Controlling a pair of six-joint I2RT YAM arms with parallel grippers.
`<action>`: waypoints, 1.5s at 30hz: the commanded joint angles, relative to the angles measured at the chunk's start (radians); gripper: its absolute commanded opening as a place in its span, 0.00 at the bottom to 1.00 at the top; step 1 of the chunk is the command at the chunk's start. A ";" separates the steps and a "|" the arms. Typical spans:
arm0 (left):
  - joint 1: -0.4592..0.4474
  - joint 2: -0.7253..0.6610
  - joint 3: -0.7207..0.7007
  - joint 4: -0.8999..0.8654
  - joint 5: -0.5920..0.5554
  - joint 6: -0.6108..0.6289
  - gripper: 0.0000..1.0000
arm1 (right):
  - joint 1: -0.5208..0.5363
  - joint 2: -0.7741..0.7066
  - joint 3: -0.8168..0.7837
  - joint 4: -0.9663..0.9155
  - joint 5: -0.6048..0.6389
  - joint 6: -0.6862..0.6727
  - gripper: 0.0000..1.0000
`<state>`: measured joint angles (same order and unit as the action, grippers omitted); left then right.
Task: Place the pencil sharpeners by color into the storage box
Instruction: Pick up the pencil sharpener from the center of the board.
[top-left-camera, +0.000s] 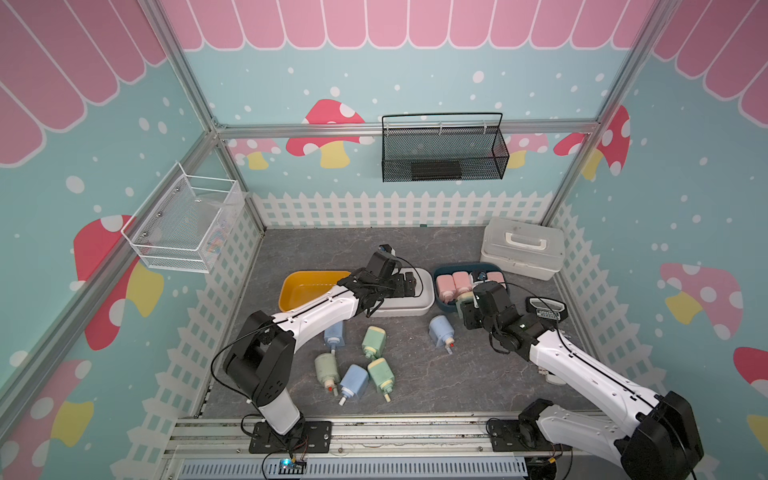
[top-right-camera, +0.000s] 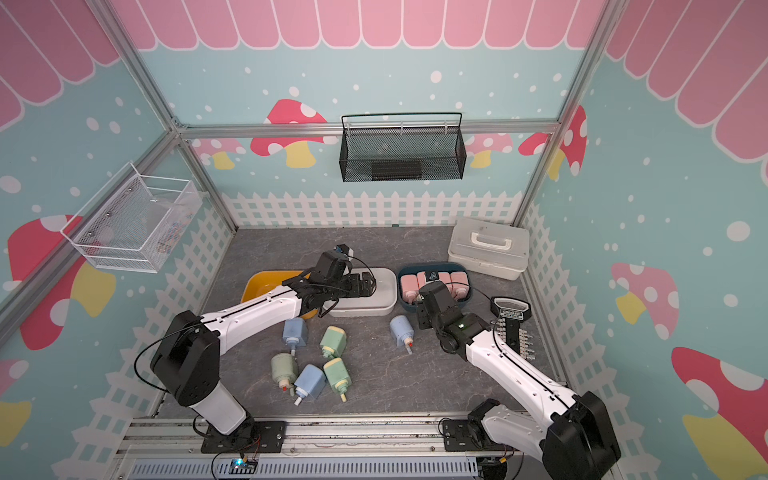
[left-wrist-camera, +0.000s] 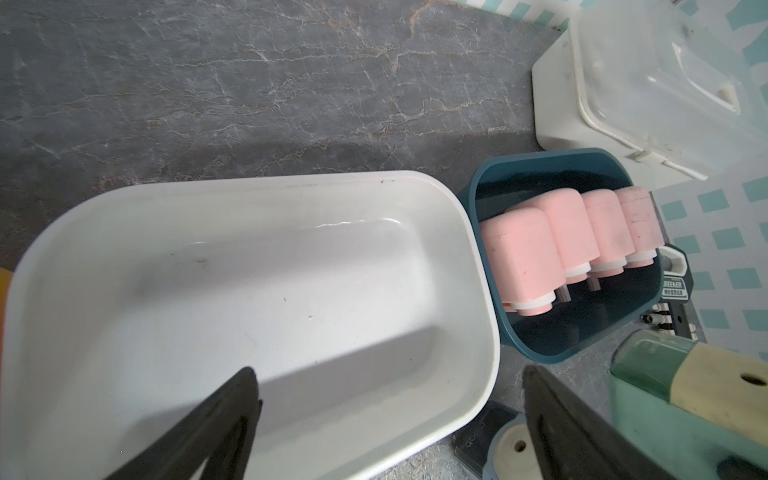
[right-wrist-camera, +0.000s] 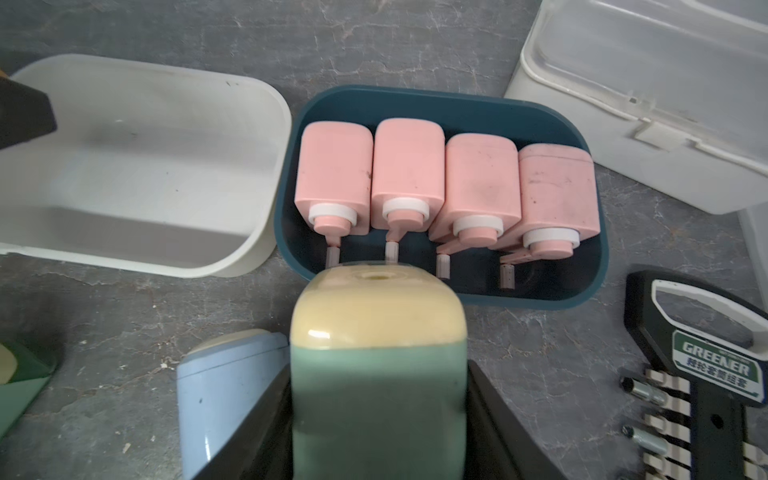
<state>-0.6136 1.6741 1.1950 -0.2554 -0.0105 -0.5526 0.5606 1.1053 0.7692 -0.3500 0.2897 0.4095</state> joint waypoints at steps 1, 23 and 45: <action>0.029 -0.043 -0.024 -0.013 0.001 -0.039 0.99 | -0.005 -0.022 -0.017 0.135 -0.069 -0.034 0.00; 0.336 -0.116 -0.129 -0.117 0.036 -0.017 0.99 | -0.005 0.202 0.195 0.191 -0.392 0.090 0.00; 0.339 0.000 -0.109 -0.111 0.153 -0.070 0.99 | 0.124 0.642 0.645 -0.114 0.026 0.174 0.00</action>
<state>-0.2787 1.6554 1.0626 -0.3691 0.0933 -0.6003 0.6701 1.7039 1.3590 -0.4004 0.1967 0.5812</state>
